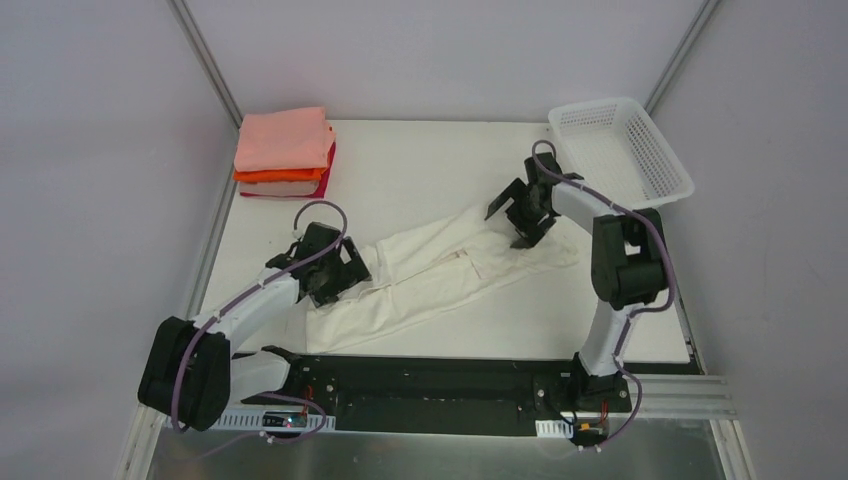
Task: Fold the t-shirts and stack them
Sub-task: Rotate the tshirt 90 degrees
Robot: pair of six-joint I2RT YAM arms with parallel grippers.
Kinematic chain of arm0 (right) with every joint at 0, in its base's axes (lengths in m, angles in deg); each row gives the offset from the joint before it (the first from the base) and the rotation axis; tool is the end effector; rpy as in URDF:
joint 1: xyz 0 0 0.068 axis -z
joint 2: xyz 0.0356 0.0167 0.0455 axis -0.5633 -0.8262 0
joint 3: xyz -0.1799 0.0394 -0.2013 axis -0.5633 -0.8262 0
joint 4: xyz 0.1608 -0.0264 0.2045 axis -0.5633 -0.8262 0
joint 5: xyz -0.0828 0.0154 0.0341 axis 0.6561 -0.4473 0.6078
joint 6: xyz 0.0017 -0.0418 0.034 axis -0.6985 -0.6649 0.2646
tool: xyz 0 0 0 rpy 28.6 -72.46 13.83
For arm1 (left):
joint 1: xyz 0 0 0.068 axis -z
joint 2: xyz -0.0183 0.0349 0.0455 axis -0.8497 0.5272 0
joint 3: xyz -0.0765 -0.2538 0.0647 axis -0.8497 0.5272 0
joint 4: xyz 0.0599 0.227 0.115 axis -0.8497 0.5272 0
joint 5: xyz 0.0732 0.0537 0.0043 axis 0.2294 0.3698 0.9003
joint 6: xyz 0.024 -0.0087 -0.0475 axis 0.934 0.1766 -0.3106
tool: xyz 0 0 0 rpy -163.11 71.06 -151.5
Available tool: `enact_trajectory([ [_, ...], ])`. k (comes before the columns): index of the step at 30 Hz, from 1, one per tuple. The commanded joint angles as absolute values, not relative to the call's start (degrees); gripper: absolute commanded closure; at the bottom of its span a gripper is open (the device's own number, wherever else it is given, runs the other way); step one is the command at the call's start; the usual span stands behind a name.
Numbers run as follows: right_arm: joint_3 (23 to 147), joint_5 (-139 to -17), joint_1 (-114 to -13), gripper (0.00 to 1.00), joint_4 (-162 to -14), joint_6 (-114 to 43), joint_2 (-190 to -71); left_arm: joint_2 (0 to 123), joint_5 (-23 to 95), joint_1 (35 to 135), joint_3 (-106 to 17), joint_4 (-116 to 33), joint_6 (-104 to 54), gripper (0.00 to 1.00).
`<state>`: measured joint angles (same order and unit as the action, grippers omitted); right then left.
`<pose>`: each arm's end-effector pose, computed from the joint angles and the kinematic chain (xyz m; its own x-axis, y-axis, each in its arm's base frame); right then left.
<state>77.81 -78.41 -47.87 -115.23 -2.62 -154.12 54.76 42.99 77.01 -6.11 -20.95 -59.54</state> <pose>0.3558 0.0909 0.1758 -0.8585 0.4436 -0.2572 0.3349 0.8649 0.3738 0.2127 -0.0735 0.1793 -0.7682 -0.5045 -0.3942 -0.3201 0.8358 -0.4460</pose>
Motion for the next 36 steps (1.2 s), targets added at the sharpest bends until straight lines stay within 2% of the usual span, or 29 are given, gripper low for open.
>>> enact_trajectory([
  [1, 93.02, -82.58, -48.08, 0.00, -109.66, -10.20, -167.75, 48.24, 42.29, 83.23, -1.04, -19.20, -69.02, 0.01],
  [6, 124.63, -86.17, -49.11, 0.00, -123.03, -17.23, -184.24, 43.78, 49.80, 93.52, -1.29, -19.68, -77.62, 0.01],
  [10, 138.31, -87.28, -50.58, 0.00, -127.37, -16.49, -193.86, 46.64, 54.15, 102.59, -3.02, -21.55, -82.59, 0.01],
  [16, 145.02, -90.66, -54.62, 0.00, -118.54, -6.73, -200.90, 58.00, 56.71, 111.98, -8.55, -23.26, -85.62, 0.01],
  [20, 146.32, -90.65, -55.37, 0.00, -103.41, 1.86, -203.80, 64.99, 58.62, 117.33, -12.71, -23.94, -86.68, 0.01],
  [23, 147.86, -91.98, -55.78, 0.00, -94.59, 7.81, -207.29, 70.63, 58.16, 119.72, -15.98, -26.34, -87.38, 0.01],
  [27, 155.71, -92.28, -56.36, 0.00, -90.75, 8.70, -212.71, 77.17, 56.99, 120.98, -21.63, -27.75, -86.33, 0.01],
  [31, 154.07, -91.36, -56.34, 0.00, -88.86, 5.63, -211.30, 78.95, 58.47, 121.40, -25.90, -27.91, -85.00, 0.01],
  [36, 154.57, -92.60, -55.47, 0.00, -89.74, 2.69, -207.19, 74.80, 58.34, 121.65, -26.02, -27.93, -78.81, 0.01],
])
